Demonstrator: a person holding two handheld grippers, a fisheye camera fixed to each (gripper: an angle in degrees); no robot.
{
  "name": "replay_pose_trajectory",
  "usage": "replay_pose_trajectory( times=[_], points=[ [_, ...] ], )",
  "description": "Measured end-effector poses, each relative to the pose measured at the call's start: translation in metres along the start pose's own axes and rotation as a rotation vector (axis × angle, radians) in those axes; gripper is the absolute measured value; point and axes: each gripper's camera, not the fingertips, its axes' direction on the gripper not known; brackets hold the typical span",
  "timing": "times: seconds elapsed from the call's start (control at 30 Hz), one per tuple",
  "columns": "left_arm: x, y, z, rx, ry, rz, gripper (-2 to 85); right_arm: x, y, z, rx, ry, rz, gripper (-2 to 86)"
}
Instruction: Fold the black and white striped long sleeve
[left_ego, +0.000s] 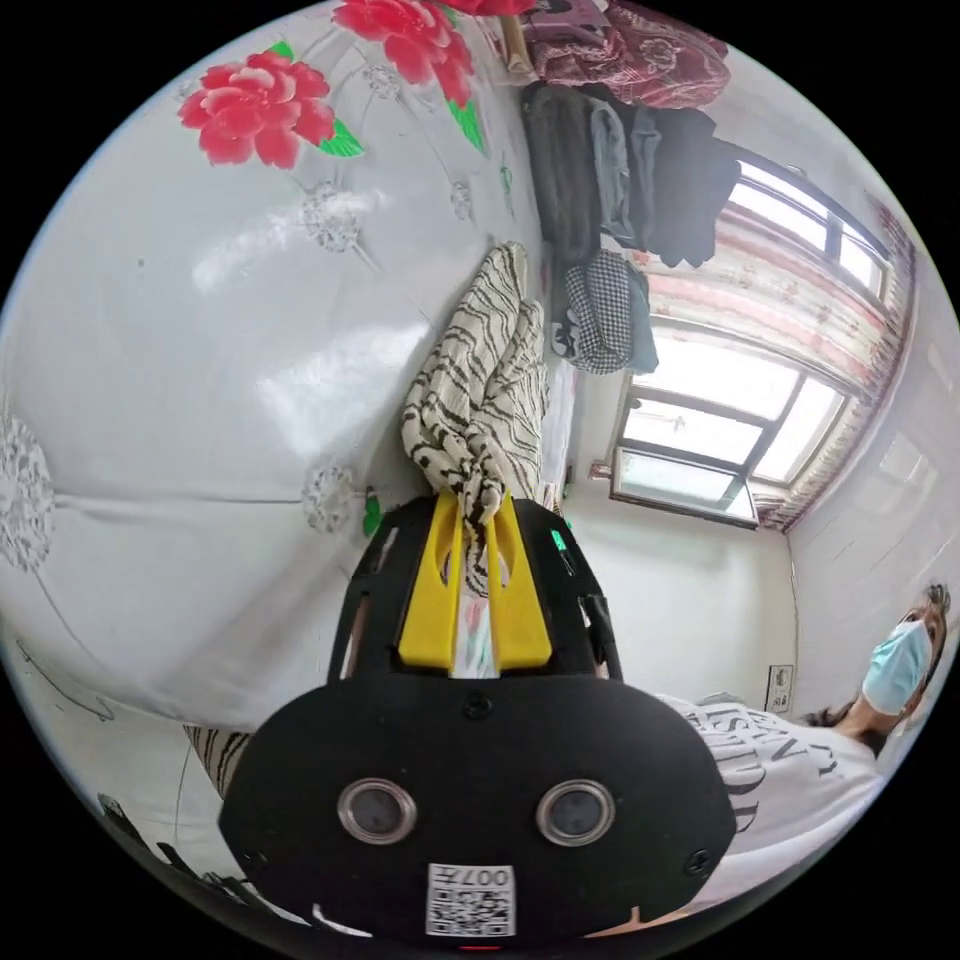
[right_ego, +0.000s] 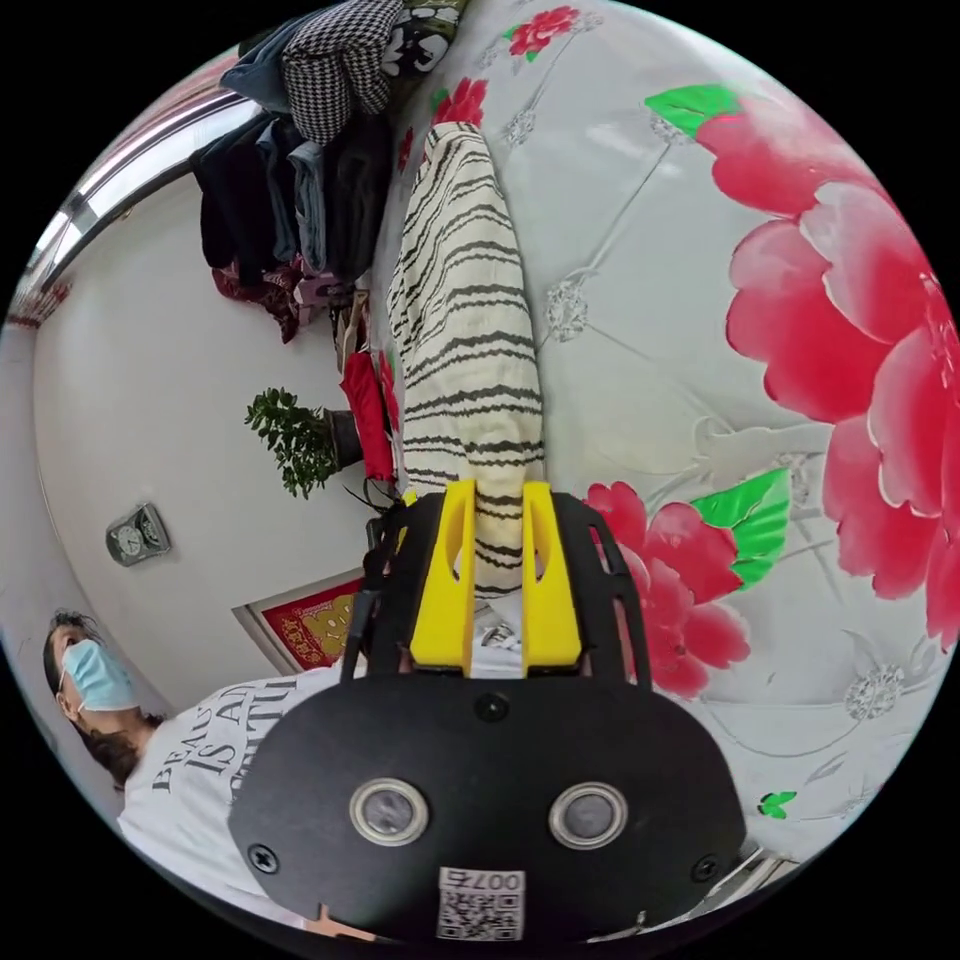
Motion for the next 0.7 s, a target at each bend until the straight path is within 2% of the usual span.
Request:
replay_pose_trajectory(
  times=[0.1, 0.27, 0.47, 0.6, 0.7],
  points=[
    [0.021, -0.018, -0.003, -0.003, 0.065, 0.046, 1.9, -0.027, 0.000, -0.006, 0.007, 0.004, -0.057, 5.4],
    [0.083, -0.093, -0.041, 0.057, 0.149, 0.146, 0.9, -0.120, -0.046, -0.004, 0.064, -0.132, -0.207, 3.3],
    [0.213, -0.204, -0.123, 0.165, 0.121, 0.384, 0.7, -0.296, -0.118, 0.036, 0.132, -0.127, -0.504, 1.9],
    [0.264, -0.219, -0.193, 0.282, 0.147, 0.506, 0.7, -0.377, -0.121, 0.082, 0.133, -0.162, -0.663, 1.8],
    [0.267, -0.207, -0.242, 0.358, 0.020, 0.553, 0.9, -0.405, -0.117, 0.142, 0.108, -0.148, -0.717, 2.0]
  ],
)
